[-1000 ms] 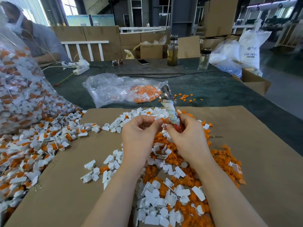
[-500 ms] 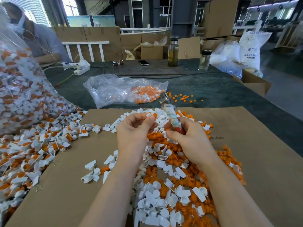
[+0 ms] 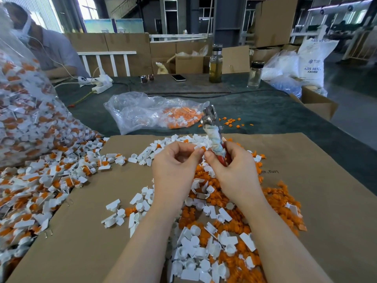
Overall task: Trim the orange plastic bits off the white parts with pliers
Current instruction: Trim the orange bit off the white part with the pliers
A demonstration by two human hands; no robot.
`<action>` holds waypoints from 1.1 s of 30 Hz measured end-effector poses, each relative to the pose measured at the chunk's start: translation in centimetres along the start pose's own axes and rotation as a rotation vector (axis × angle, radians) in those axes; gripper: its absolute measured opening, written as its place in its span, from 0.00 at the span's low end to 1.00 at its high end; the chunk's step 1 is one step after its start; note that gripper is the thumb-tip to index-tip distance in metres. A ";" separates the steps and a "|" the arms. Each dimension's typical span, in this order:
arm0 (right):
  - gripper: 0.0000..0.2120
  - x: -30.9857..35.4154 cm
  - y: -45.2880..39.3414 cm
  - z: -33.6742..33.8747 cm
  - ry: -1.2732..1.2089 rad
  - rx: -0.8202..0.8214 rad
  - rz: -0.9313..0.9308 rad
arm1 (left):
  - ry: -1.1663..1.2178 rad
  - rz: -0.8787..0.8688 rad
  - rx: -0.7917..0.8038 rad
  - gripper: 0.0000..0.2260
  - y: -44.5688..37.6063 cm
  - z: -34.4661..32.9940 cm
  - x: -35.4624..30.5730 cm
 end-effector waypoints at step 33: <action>0.12 -0.6 0.5 0.0 -0.022 0.571 -0.136 | 0.373 0.025 0.057 0.03 -1.2 1.9 -0.1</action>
Point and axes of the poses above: each hand's wrist, its own y-axis away from the middle knuckle, its own z-axis out of the back of the hand, x = y × z, the point moved 4 cm from there along -y, towards the middle knuckle, and after that the axes turned 3 degrees about z, right-handed, at the moved point
